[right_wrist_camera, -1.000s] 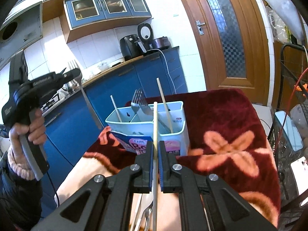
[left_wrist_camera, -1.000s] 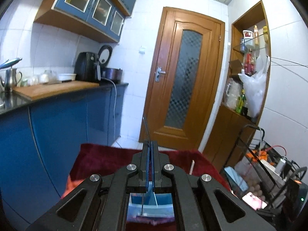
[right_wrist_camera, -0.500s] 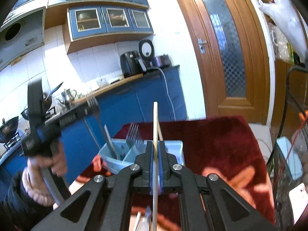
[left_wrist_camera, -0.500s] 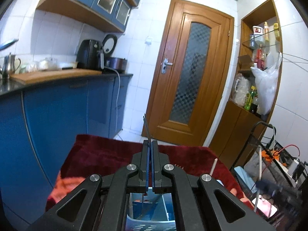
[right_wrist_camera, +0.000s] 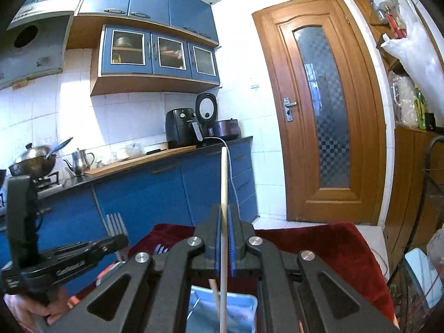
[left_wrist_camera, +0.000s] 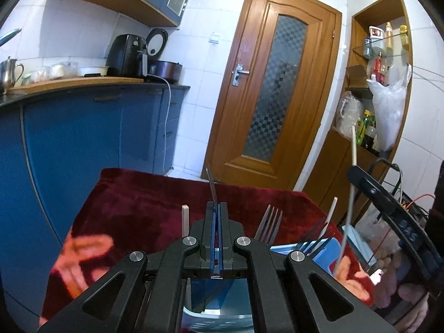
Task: Organize utensils
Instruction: 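Lower the fork into the holder and open the left tool while the right tool releases the chopstick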
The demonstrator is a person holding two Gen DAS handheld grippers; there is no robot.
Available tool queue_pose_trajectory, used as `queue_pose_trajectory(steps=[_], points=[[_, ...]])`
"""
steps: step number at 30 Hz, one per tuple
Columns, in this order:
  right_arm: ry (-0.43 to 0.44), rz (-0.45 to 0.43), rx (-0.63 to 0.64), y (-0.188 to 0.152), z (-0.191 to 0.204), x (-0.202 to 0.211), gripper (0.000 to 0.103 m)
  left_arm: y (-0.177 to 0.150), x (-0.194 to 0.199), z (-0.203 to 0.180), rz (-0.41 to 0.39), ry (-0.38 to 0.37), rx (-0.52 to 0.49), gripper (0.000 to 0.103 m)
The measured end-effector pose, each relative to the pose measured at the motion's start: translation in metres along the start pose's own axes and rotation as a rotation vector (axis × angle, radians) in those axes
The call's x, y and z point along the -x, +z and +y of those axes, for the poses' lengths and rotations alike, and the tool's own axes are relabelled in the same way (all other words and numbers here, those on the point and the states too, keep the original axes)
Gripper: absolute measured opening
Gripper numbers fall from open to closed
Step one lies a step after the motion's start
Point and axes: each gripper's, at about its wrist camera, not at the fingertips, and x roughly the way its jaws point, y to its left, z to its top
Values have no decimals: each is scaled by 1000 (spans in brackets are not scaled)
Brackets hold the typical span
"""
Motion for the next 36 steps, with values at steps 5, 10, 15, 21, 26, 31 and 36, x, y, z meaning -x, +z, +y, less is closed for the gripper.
queue_pose_trajectory(steps=[5, 10, 15, 21, 26, 31, 36], points=[[10, 44, 24, -17, -1, -9, 6, -5, -1, -4, 0, 7, -27, 1], [22, 107, 45, -27, 0, -7, 6, -8, -2, -6, 20, 7, -32, 1], [29, 147, 58, -31, 1, -3, 6, -10, 1, -12, 43, 24, -42, 3], [44, 165, 14, -29, -4, 3, 9, -9, 9, -14, 58, 35, -38, 9], [50, 153, -5, -23, -5, 14, 15, -9, 20, -18, 60, 43, -58, 11], [48, 134, -22, -15, -2, 30, 15, -9, 35, -20, 72, 30, -52, 11], [43, 136, -35, -7, 3, 50, 15, -10, 55, -22, 84, 25, -58, 11]])
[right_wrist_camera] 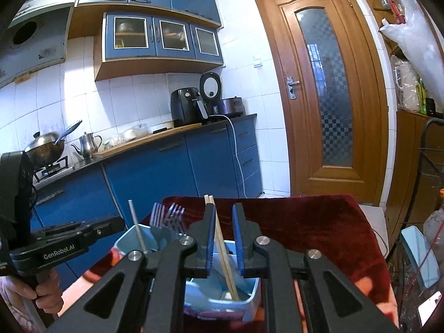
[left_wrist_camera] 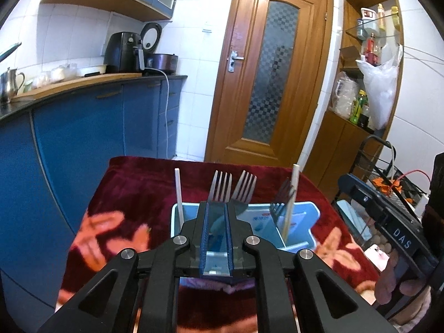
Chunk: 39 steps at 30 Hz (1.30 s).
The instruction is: Organize utensils
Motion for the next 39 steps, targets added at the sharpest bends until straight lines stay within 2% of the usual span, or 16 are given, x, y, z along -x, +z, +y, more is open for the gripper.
queue_pose_trajectory(steps=[8, 16, 22, 29, 39], points=[[2, 54, -15, -4, 12, 35, 15, -12, 31, -7, 22, -13, -14, 11], [1, 135, -74, -21, 13, 62, 15, -34, 50, -12, 95, -44, -4, 11], [-14, 203, -104, -42, 11, 75, 15, -54, 53, -9, 153, -58, 25, 12], [-19, 245, -120, -61, 10, 88, 23, -78, 55, -10, 210, -73, 55, 12], [-40, 304, -115, -93, 11, 97, 24, -109, 45, -15, 296, -88, 85, 12]])
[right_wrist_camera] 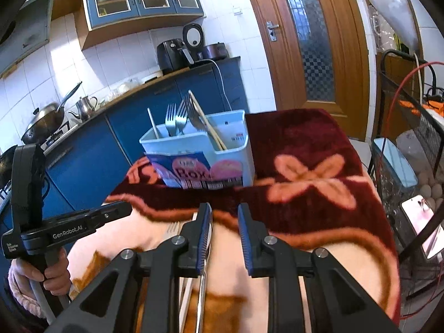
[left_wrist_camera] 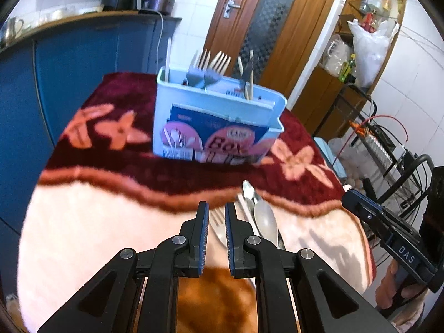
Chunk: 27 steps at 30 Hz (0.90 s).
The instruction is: Organize utensils
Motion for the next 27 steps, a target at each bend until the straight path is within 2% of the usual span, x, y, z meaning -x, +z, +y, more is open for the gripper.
queue_pose_trajectory(steps=[6, 8, 10, 22, 27], points=[[2, 34, -20, -13, -6, -7, 25, -12, -18, -2, 63, -15, 14, 14], [-1, 41, -25, -17, -8, -9, 25, -15, -22, -3, 76, -20, 16, 25], [1, 50, -30, -20, -10, -12, 25, -17, -27, -4, 86, -29, 18, 28], [11, 75, -54, -30, -17, -21, 26, -24, -54, -3, 139, -17, 41, 29], [14, 80, -62, -31, -20, -23, 26, -23, -62, 1, 137, -53, 57, 26]])
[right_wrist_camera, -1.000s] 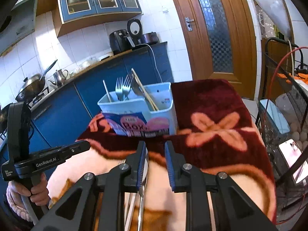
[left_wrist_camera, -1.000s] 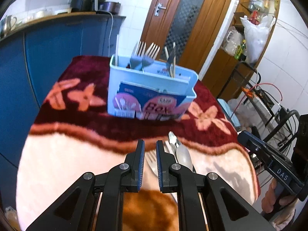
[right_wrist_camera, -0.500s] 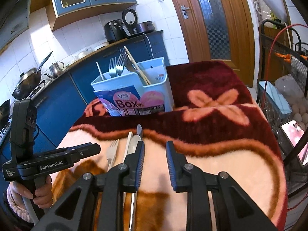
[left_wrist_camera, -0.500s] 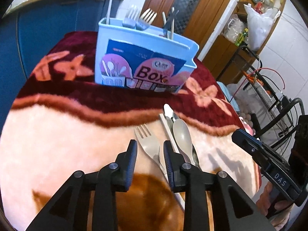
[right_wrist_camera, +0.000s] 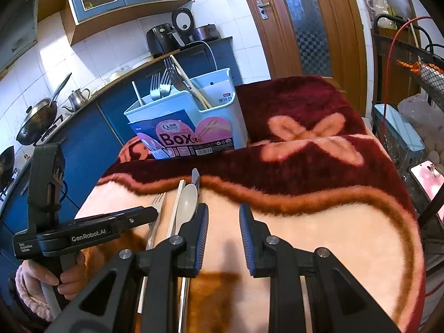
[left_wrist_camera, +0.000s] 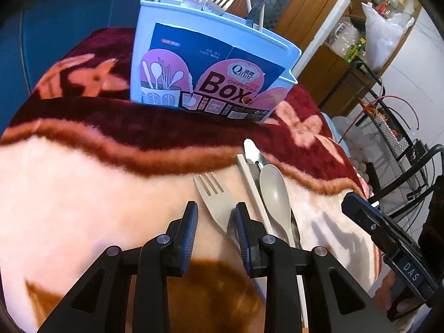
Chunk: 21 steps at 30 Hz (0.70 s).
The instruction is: Organize utensils
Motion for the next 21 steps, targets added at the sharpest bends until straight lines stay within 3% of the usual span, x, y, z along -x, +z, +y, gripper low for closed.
queue_pose_trajectory(steps=[1, 7, 14, 21], points=[[1, 0, -3, 0, -1, 0, 26, 1, -1, 1, -1, -13, 7, 18], [5, 0, -10, -1, -3, -1, 26, 6, -9, 8, 31, -124, 67, 7], [3, 6, -10, -2, -2, -3, 26, 6, -7, 6, 0, -129, 68, 6], [18, 26, 16, -1, 10, -9, 26, 7, 28, 10, -124, -55, 29, 4]])
